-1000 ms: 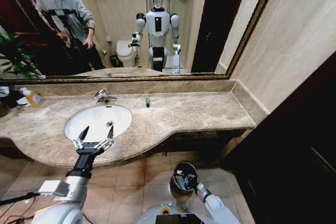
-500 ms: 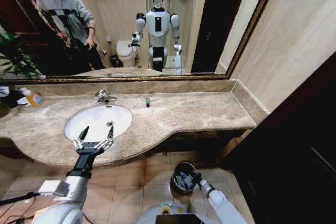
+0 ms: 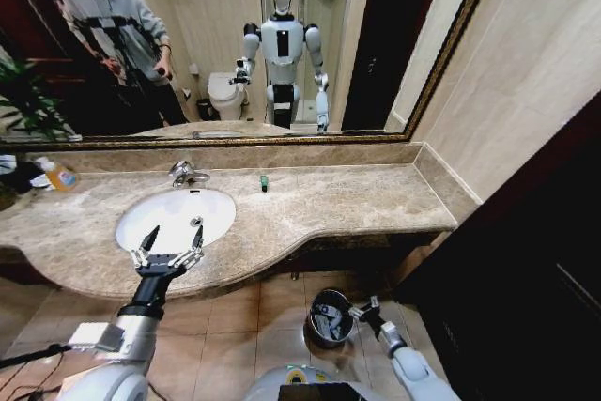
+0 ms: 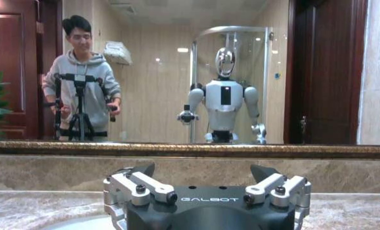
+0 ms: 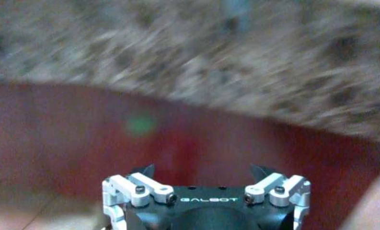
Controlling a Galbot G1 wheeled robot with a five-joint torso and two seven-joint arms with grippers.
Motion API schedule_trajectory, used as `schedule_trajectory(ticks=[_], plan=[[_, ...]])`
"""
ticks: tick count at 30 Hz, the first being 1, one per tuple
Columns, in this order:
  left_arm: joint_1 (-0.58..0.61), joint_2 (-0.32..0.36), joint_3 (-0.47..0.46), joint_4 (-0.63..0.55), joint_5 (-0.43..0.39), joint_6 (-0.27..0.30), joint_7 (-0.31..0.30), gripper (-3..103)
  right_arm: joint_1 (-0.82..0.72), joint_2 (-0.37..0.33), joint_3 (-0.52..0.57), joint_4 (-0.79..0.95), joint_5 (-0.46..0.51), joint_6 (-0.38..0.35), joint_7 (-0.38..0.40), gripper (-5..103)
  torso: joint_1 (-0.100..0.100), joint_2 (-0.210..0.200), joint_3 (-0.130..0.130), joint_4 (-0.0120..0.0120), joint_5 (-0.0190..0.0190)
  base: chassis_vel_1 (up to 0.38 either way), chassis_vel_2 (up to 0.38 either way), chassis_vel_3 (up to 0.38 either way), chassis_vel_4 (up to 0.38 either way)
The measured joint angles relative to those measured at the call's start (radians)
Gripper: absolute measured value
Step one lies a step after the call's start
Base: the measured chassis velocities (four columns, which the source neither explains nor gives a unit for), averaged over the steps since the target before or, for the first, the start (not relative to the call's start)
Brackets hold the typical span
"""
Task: Pick up the trash from the sink and place it in the trash bin.
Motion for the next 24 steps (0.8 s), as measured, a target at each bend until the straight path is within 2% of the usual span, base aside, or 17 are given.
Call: schedule_trajectory(ticks=[2,5,8,9,11,14,16,17,20,21,24], plan=[[0.0,0.0,0.0,0.0,0.0,0.0,0.0,100,-0.034,-0.006,0.041,0.066,0.041,0.017,0.029,100,0.0,0.0,0.0,0.0001,-0.0001,0.0,0.0,0.0,0.0],[0.0,0.0,0.0,0.0,0.0,0.0,0.0,100,-0.066,-0.009,0.075,0.124,0.079,0.017,0.017,100,0.0,0.0,0.0,0.0001,-0.0002,0.0,0.0,0.0,0.0],[0.0,0.0,0.0,0.0,0.0,0.0,0.0,100,-0.174,-0.023,0.179,0.321,0.153,0.002,-0.048,100,0.0,0.0,0.0,-0.0001,-0.0007,0.0,0.0,0.0,0.0],[0.0,0.0,0.0,0.0,0.0,0.0,0.0,100,-0.174,-0.023,0.179,0.321,0.153,0.002,-0.048,100,0.0,0.0,0.0,-0.0001,-0.0007,0.0,0.0,0.0,0.0],[0.0,0.0,0.0,0.0,0.0,0.0,0.0,100,-0.214,-0.014,0.214,0.414,0.206,0.023,-0.108,100,0.0,0.0,0.0,0.0,-0.0003,0.0,0.0,0.0,0.0],[0.0,0.0,0.0,0.0,0.0,0.0,0.0,100,-0.24,-0.002,0.225,0.49,0.218,0.01,-0.117,100,0.0,0.0,0.0,0.0,0.0,0.0,0.0,0.0,0.0],[0.0,0.0,0.0,0.0,0.0,0.0,0.0,100,-0.263,0.01,0.24,0.612,0.224,-0.047,-0.114,100,0.0,0.0,0.0,-0.0001,-0.0004,0.0,0.0,0.0,0.0],[0.0,0.0,0.0,0.0,0.0,0.0,0.0,100,-0.263,0.01,0.24,0.612,0.224,-0.047,-0.114,100,0.0,0.0,0.0,-0.0001,-0.0004,0.0,0.0,0.0,0.0],[0.0,0.0,0.0,0.0,0.0,0.0,0.0,100,-0.25,0.005,0.24,0.736,0.22,-0.137,-0.087,100,0.0,0.0,0.0,-0.0001,-0.0004,0.0,0.0,0.0,0.0],[0.0,0.0,0.0,0.0,0.0,0.0,0.0,100,-0.25,0.005,0.24,0.736,0.22,-0.137,-0.087,100,0.0,0.0,0.0,-0.0001,-0.0004,0.0,0.0,0.0,0.0],[0.0,0.0,0.0,0.0,0.0,0.0,0.0,100,-0.181,-0.019,0.179,0.817,0.209,-0.235,-0.094,100,0.0,0.0,0.0,-0.0001,-0.001,0.0,0.0,0.0,0.0]])
